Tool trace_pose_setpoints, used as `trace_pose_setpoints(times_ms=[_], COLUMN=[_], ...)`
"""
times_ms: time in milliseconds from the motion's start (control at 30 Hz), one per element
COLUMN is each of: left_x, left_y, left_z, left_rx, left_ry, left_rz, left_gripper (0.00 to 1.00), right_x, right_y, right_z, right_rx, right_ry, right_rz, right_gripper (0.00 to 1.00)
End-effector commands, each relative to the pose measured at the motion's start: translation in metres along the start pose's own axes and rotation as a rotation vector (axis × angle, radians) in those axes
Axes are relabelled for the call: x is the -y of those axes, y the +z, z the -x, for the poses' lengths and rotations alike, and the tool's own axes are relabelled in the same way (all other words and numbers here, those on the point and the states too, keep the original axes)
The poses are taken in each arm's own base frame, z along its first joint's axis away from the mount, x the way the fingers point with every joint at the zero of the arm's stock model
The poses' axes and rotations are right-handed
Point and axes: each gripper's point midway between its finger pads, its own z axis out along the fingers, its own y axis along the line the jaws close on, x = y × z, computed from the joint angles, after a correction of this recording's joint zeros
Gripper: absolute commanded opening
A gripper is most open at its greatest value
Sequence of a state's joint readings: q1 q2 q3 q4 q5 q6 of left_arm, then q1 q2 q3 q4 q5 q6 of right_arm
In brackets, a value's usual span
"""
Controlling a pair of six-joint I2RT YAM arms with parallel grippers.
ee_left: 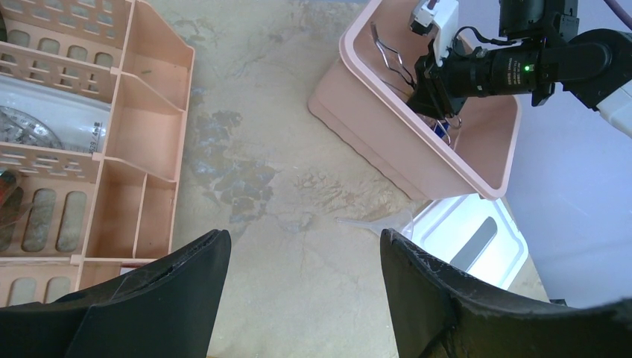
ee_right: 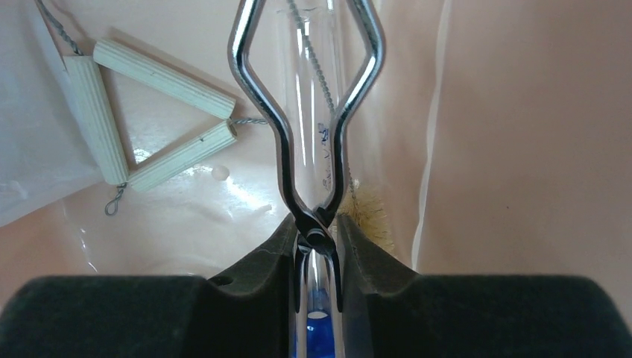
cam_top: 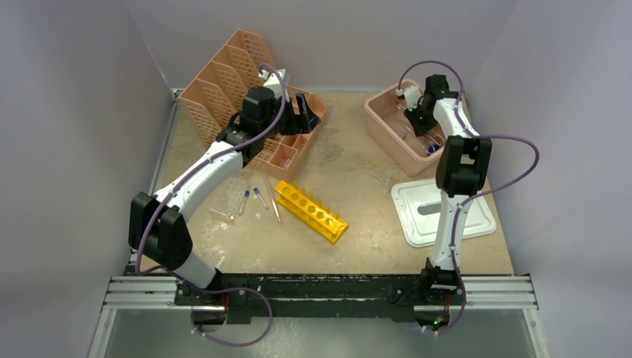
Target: Organize the chemistry lab equipment
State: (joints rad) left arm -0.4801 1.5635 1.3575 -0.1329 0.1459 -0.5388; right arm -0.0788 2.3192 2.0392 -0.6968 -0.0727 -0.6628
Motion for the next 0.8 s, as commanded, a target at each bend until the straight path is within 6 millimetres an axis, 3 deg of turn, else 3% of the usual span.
trace_pose_setpoints(times_ms=[0, 233, 433, 567, 767], left_x=[0.016, 0.016, 0.017, 0.018, 0.019], left_y=[-0.004, -0.005, -0.006, -0.008, -0.012], left_z=[0.023, 0.023, 0.024, 0.026, 0.028], left_rx=[0.061, 0.062, 0.066, 0.074, 0.08], left_ry=[0.006, 0.005, 0.005, 0.006, 0.007], left_rz=[-0.047, -0.051, -0.051, -0.052, -0.05], left_gripper=[0.73, 0.7, 0.7, 0.7, 0.7], right_x=[0.01, 0.023, 0.025, 0.022, 0.021], right_y=[-0.001, 0.001, -0.015, -0.052, -0.123], right_z=[0.003, -0.005, 0.009, 0.034, 0.075], right_rx=[0.006, -0.037, 0.014, 0.098, 0.252], right_ry=[-0.012, 0.015, 0.04, 0.14, 0.251], right_rz=[-0.046, -0.123, -0.129, -0.099, -0.086], right_gripper=[0.27, 0.3, 0.37, 0.52, 0.57])
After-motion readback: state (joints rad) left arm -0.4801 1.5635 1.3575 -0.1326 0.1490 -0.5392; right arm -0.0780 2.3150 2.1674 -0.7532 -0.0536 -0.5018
